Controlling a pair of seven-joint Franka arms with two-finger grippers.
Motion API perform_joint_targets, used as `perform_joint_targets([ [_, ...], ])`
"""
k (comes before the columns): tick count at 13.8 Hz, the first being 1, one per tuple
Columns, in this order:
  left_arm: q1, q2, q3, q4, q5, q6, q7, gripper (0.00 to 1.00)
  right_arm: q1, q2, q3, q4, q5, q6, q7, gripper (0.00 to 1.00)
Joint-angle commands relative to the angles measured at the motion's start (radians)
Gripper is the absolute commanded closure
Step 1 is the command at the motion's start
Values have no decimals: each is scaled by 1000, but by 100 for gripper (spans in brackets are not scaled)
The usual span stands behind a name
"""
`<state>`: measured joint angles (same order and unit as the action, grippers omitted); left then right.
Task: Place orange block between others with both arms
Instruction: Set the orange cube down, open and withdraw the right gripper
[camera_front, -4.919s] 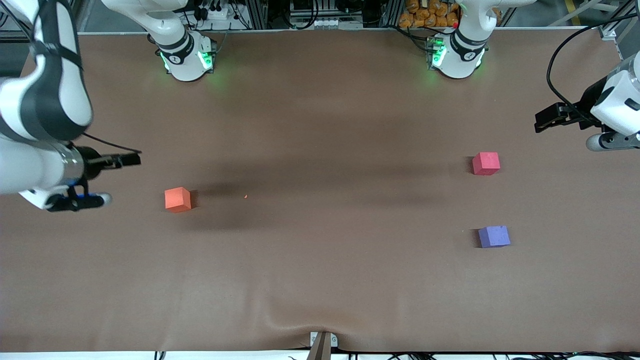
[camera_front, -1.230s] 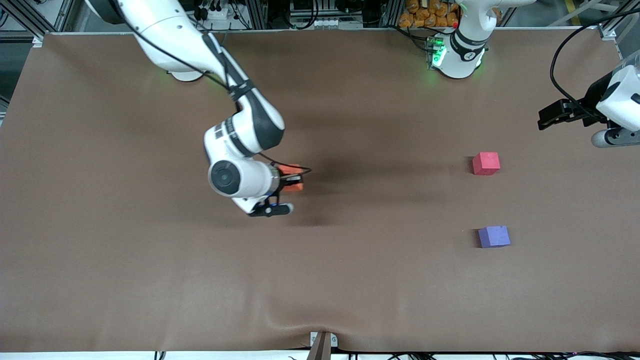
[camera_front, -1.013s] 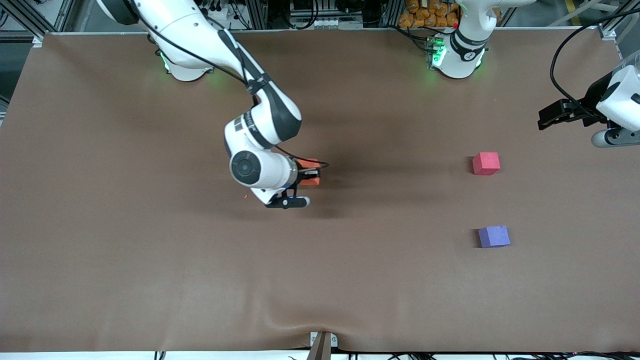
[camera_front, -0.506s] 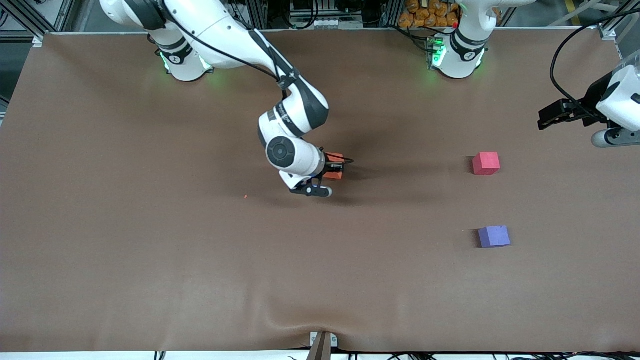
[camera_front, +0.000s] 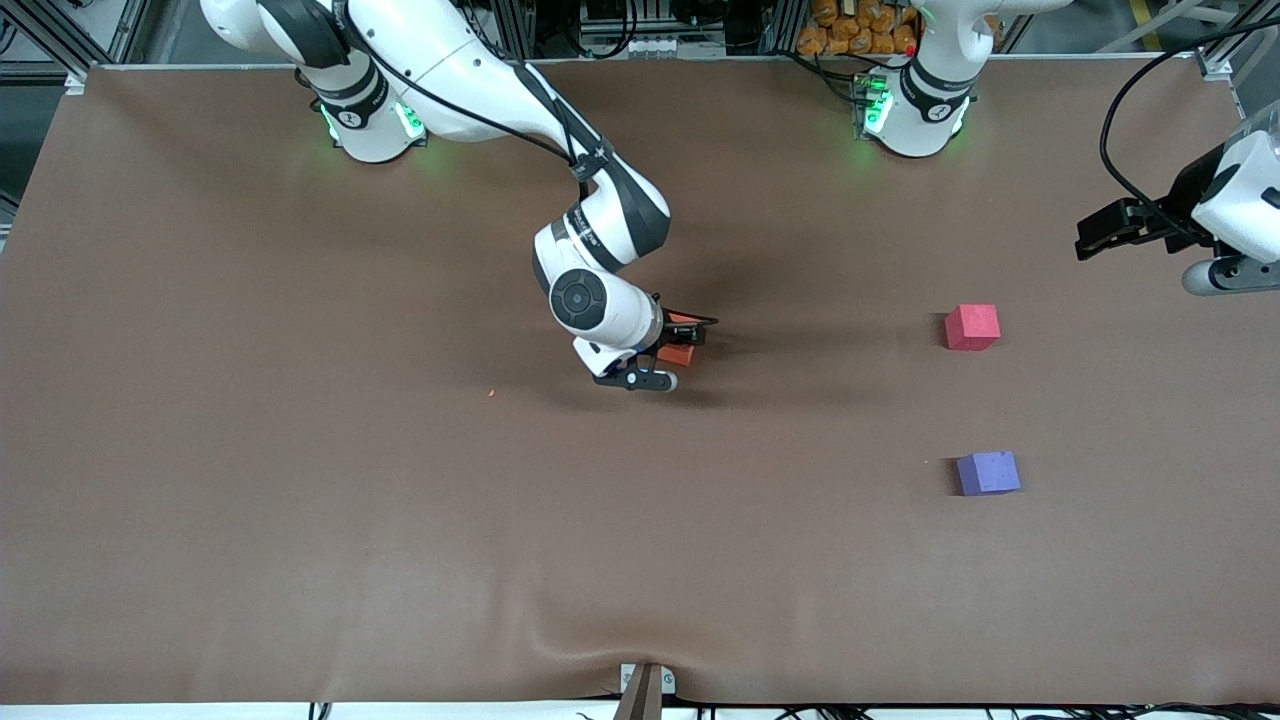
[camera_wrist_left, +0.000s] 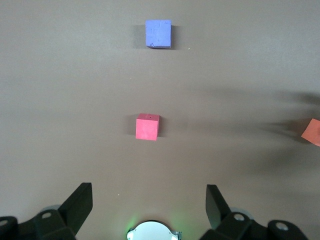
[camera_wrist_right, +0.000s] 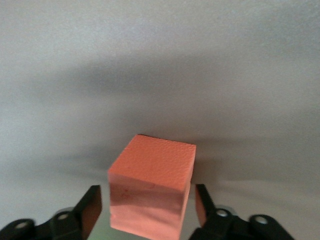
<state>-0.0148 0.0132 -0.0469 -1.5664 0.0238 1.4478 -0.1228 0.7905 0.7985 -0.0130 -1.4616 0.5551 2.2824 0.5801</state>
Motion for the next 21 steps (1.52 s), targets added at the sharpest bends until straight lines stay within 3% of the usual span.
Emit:
perform_joint_targets([
  [1, 10, -7, -4, 2, -18, -12, 25, 0, 4, 4, -18, 32, 14, 3, -16, 0],
  [4, 10, -7, -4, 3, -18, -10, 25, 0, -51, -62, -21, 29, 8, -32, -40, 0],
  [7, 10, -6, -4, 3, -16, -10, 26, 0, -137, -155, -19, 41, -76, -223, -42, 0],
  [11, 10, -2, -4, 3, -21, -11, 31, 0, -264, -375, -13, 41, -225, -496, -42, 0],
  [13, 9, -2, -4, 8, -34, -10, 29, 0, -348, -474, -8, 41, -233, -654, -65, 0],
  [16, 10, -1, -4, 12, -65, -7, 29, 0, -503, -590, -4, 41, -259, -831, -221, 0],
  [19, 9, -1, -4, 14, -65, -4, 29, 0, -624, -688, -4, 41, -420, -909, -412, 0],
  [21, 4, -1, -5, 19, -64, -4, 29, 0, -687, -720, -11, 41, -480, -948, -587, 0],
])
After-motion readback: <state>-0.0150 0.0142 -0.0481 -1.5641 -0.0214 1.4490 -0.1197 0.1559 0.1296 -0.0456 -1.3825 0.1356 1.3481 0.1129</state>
